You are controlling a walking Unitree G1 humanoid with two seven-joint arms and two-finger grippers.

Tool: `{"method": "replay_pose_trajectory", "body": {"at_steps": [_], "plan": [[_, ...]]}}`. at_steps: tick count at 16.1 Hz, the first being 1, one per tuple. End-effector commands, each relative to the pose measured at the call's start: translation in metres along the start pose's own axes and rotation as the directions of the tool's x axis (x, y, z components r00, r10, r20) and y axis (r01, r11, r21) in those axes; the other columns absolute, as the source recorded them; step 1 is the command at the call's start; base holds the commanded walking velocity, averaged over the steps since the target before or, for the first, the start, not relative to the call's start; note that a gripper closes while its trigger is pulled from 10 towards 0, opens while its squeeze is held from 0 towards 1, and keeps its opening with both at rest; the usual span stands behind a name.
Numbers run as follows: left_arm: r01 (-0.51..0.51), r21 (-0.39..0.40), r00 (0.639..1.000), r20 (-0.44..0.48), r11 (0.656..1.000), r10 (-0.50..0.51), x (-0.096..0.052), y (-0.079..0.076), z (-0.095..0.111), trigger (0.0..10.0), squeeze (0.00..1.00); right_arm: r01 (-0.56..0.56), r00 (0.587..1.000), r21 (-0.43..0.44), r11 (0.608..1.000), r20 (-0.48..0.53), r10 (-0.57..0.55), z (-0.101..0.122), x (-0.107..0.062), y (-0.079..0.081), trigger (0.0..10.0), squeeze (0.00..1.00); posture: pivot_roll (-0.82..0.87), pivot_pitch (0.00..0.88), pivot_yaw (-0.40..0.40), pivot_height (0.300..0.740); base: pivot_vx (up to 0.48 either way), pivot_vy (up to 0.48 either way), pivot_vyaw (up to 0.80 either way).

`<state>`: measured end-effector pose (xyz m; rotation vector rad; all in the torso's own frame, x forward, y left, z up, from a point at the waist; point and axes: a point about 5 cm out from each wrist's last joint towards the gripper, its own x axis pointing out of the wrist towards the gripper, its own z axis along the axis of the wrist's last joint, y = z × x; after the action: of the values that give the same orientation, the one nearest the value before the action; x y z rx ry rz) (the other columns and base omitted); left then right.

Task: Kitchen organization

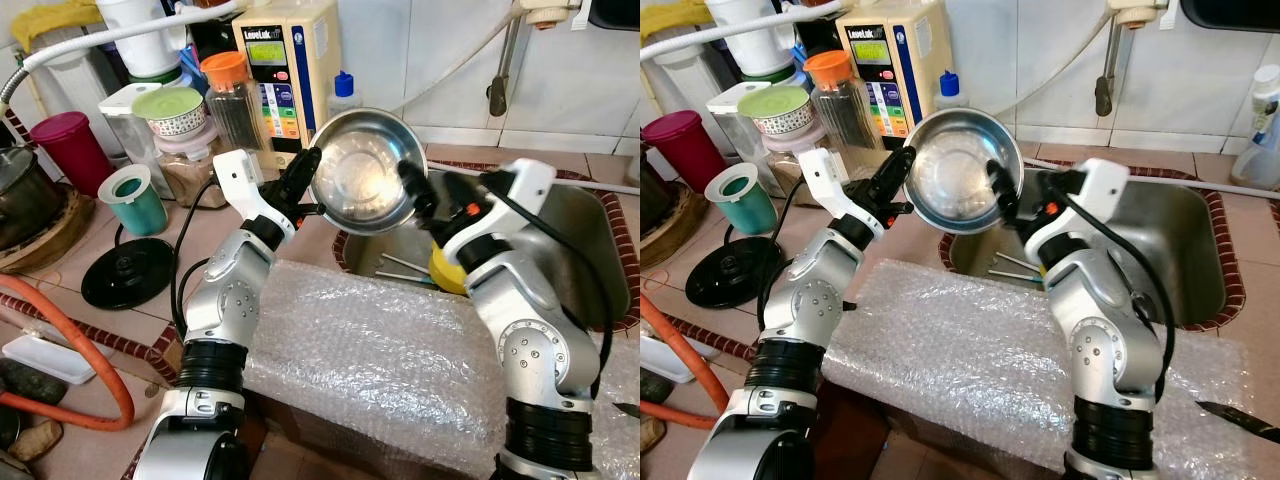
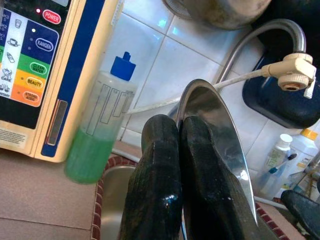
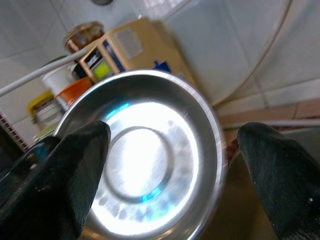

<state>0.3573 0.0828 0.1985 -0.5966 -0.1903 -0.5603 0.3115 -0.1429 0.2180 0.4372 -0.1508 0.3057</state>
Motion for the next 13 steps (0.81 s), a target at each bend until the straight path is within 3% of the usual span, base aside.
{"method": "replay_pose_trajectory", "body": {"at_steps": [1, 3, 4, 5, 6, 10, 13], "plan": [[0.013, 0.004, 1.000, 0.018, 1.000, -0.013, -0.001, -0.001, 0.007, 0.0, 0.00, 0.002, 1.000, -0.010, 1.000, 0.002, -0.002, 0.000, 0.004, 0.000, 10.0, 0.00, -0.03, 0.000, 0.146, 0.740, 0.000, 0.000, 0.00], [0.034, -0.016, 0.999, 0.021, 0.999, -0.033, 0.000, -0.006, 0.008, 0.0, 0.00, 0.018, 1.000, -0.009, 1.000, -0.003, -0.018, -0.003, 0.006, -0.006, 10.0, 0.00, -0.02, 0.000, 0.146, 0.740, 0.000, 0.000, 0.00], [0.045, -0.024, 0.999, 0.022, 0.999, -0.044, 0.000, -0.008, 0.009, 0.0, 0.00, 0.014, 1.000, 0.001, 1.000, -0.006, -0.014, -0.006, 0.007, -0.005, 8.1, 0.00, -0.02, 0.000, 0.144, 0.740, 0.000, 0.000, 0.00], [0.055, -0.030, 0.998, 0.022, 0.998, -0.055, 0.000, -0.010, 0.009, 0.0, 0.00, 0.000, 1.000, 0.019, 1.000, -0.008, 0.000, -0.009, 0.008, -0.003, 0.9, 0.00, -0.02, 0.000, 0.144, 0.740, 0.000, 0.000, 0.00], [0.060, -0.034, 0.998, 0.024, 0.998, -0.059, 0.000, -0.012, 0.010, 0.0, 0.00, -0.006, 1.000, 0.029, 1.000, -0.009, 0.006, -0.011, 0.009, -0.002, 0.0, 0.00, -0.02, 0.000, 0.148, 0.740, 0.000, 0.000, 0.00], [0.082, -0.062, 0.997, 0.020, 0.995, -0.081, 0.000, -0.018, 0.008, 0.0, 0.00, 0.015, 1.000, 0.089, 0.996, -0.007, -0.015, -0.019, 0.014, -0.001, 0.0, 0.00, -0.03, 0.000, 0.155, 0.740, 0.000, 0.000, 0.00], [0.092, -0.070, 0.996, 0.012, 0.993, -0.091, 0.000, -0.020, 0.008, 0.0, 0.00, 0.108, 0.994, 0.211, 0.972, -0.011, -0.108, -0.023, 0.012, -0.014, 0.0, 0.00, -0.04, 0.000, 0.160, 0.740, 0.000, 0.000, 0.00]]}}
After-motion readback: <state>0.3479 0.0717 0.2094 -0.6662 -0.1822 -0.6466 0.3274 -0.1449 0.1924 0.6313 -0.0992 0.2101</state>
